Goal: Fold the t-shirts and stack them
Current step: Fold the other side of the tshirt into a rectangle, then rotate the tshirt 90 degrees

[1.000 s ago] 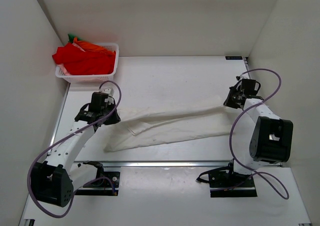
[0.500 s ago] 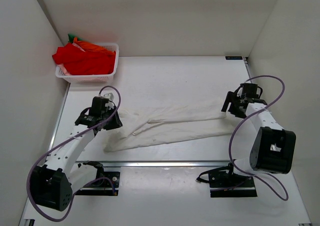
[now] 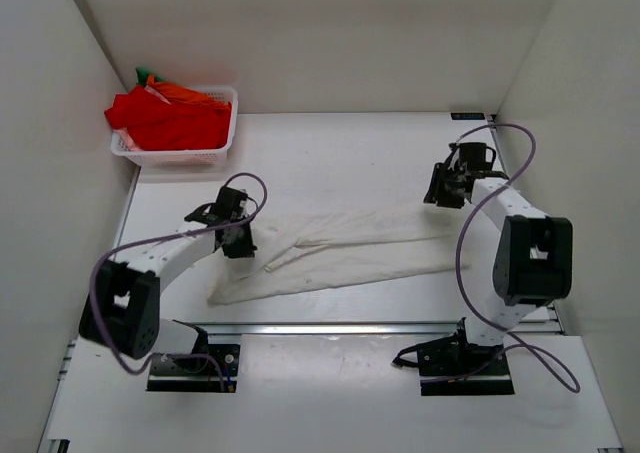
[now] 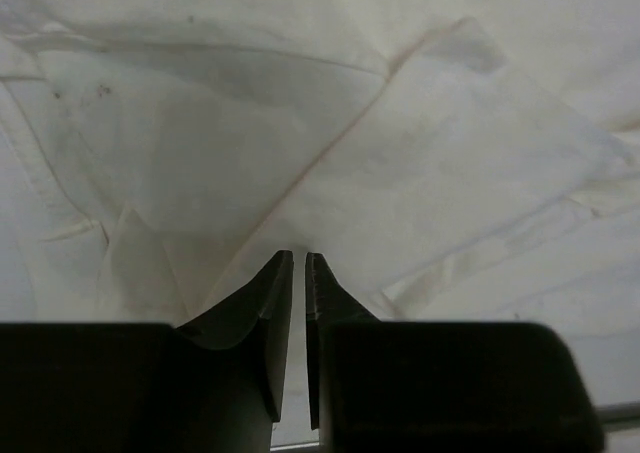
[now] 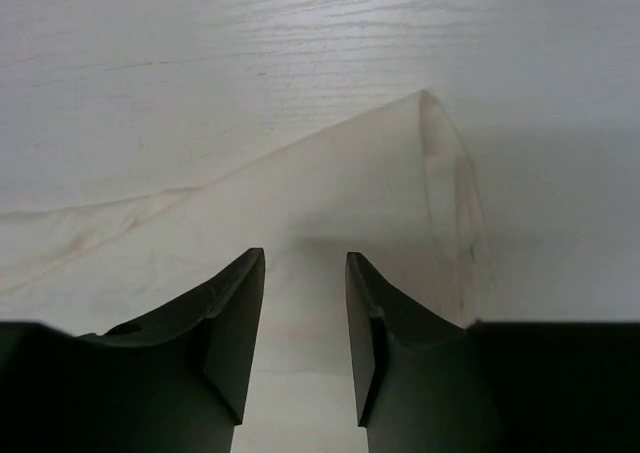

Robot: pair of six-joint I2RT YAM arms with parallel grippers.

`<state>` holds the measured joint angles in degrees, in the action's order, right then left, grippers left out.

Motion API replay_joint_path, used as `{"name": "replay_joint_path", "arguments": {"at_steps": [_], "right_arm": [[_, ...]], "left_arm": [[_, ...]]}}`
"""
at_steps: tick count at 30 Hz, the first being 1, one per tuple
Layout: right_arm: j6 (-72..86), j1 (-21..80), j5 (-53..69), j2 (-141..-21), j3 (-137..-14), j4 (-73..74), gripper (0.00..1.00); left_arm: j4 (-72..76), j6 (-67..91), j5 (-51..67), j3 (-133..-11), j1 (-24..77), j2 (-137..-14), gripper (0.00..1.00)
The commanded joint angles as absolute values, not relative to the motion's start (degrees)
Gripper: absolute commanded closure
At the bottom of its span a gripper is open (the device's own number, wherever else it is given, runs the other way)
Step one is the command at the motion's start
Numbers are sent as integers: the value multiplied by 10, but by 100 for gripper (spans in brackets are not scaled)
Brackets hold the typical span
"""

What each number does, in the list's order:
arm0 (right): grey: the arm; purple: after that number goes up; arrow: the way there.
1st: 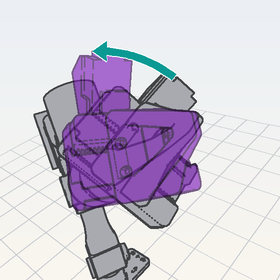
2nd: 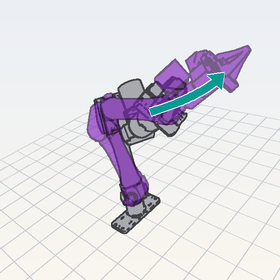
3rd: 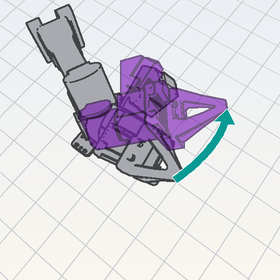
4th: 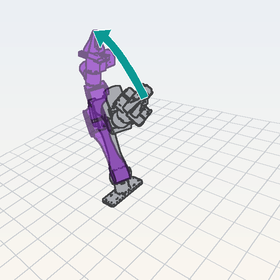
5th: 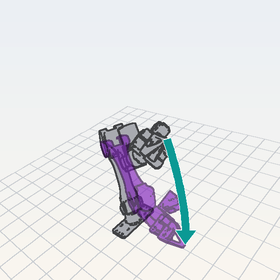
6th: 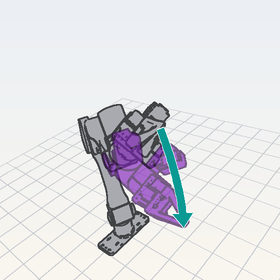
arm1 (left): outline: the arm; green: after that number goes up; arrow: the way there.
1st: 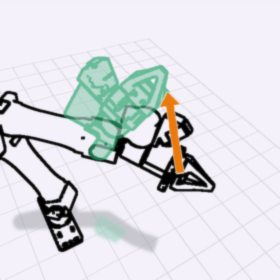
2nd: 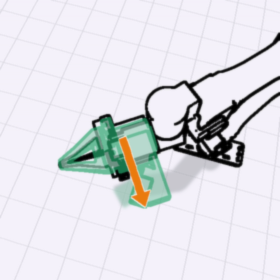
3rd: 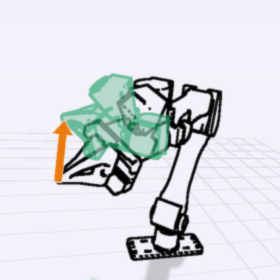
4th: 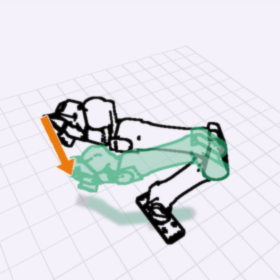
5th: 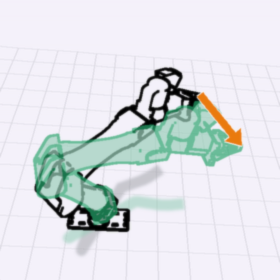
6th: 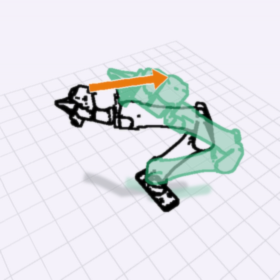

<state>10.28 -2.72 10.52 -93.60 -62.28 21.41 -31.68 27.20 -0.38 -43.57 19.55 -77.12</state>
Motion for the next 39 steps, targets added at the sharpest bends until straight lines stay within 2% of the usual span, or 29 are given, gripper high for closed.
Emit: {"name": "replay_joint_path", "arguments": {"at_steps": [1,5,7,12,15,17,18,19,20,23,24,25,27,28,32,36,39], "right_arm": [[105,-17,111,-991,-658,239,65],[157,-10,92,-1009,-657,308,75],[188,-4,70,-995,-622,338,77],[256,79,50,-927,-515,343,76],[321,133,76,-856,-452,312,71],[361,176,79,-810,-425,300,67],[395,211,68,-801,-421,294,67],[421,238,69,-786,-408,278,66],[440,248,83,-768,-400,266,66],[514,297,144,-743,-323,163,68],[532,319,151,-744,-313,122,68],[537,343,151,-745,-300,94,68],[533,377,161,-772,-294,51,68],[527,391,170,-774,-292,22,68],[491,437,201,-816,-316,-25,66],[424,479,237,-851,-366,-41,65],[366,490,245,-853,-403,-28,64]], "left_arm": [[-283,293,-44,-486,204,-843,80],[-300,286,-65,-590,217,-959,82],[-333,273,-70,-692,229,-1049,85],[-392,260,-57,-918,229,-1224,91],[-463,248,-49,-1113,222,-1340,94],[-579,232,-56,-1381,218,-1485,93],[-608,231,-48,-1462,216,-1530,93],[-641,242,-17,-1595,206,-1593,94],[-629,257,-5,-1615,189,-1610,96],[-490,260,41,-1377,181,-1523,98],[-478,258,40,-1365,183,-1519,98],[-493,250,25,-1395,191,-1533,98],[-547,246,39,-1543,196,-1597,97],[-548,256,59,-1562,196,-1601,97],[-408,267,73,-1411,196,-1522,95],[-389,295,151,-1544,179,-1568,95],[-312,323,217,-1512,162,-1508,98]]}}
